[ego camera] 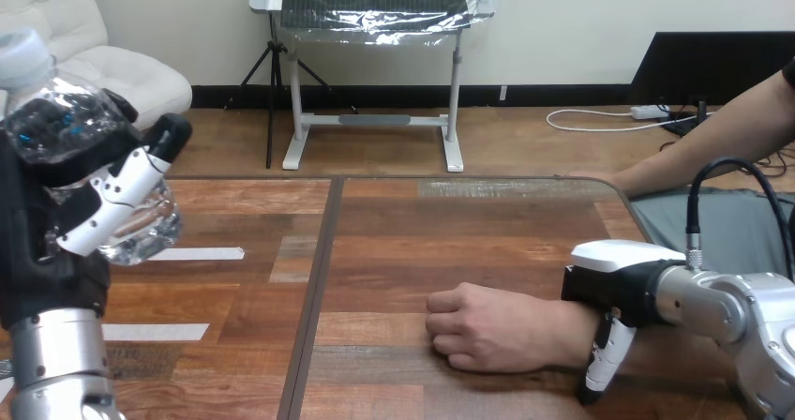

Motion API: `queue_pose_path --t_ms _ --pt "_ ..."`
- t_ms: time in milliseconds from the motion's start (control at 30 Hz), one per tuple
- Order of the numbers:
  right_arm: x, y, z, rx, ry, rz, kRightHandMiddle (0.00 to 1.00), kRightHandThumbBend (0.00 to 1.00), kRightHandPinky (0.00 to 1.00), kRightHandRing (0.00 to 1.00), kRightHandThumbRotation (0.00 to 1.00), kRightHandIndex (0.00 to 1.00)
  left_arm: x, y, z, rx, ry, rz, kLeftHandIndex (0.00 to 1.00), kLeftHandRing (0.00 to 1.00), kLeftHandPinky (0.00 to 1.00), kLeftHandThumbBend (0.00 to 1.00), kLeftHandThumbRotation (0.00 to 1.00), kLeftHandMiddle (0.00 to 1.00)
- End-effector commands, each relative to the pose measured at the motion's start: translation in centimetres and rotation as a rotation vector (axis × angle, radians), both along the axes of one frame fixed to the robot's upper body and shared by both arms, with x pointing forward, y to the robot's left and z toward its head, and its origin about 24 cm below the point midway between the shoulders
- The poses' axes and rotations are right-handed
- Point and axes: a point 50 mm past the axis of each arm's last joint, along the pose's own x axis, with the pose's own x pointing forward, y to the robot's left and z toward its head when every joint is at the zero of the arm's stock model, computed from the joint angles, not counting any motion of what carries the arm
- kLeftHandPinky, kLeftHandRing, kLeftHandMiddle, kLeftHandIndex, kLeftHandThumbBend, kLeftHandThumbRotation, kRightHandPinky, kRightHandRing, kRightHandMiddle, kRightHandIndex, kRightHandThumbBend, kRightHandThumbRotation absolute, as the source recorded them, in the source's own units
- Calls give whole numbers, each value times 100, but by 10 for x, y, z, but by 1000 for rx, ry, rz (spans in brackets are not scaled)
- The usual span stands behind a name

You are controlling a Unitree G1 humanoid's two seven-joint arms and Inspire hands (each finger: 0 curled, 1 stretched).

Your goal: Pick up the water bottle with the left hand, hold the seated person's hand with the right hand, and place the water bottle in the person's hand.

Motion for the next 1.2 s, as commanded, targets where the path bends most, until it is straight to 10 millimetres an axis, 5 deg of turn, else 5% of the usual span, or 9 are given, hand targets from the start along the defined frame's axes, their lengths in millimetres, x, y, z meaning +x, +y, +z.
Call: queue_pose_path --t_ms 0,667,1167 --pt "-4 -7 -2 48 25 -38 25 79 13 19 3 27 7 -10 9 24 -71 -44 34 22 16 34 0 27" --pt "7 -9 24 105 -48 -47 28 78 15 21 4 27 15 -34 -7 -13 -29 -152 36 24 19 48 0 30" --pt "16 -3 40 132 -83 -34 37 77 22 29 8 37 26 -54 -13 7 -12 -219 37 26 21 54 0 31"
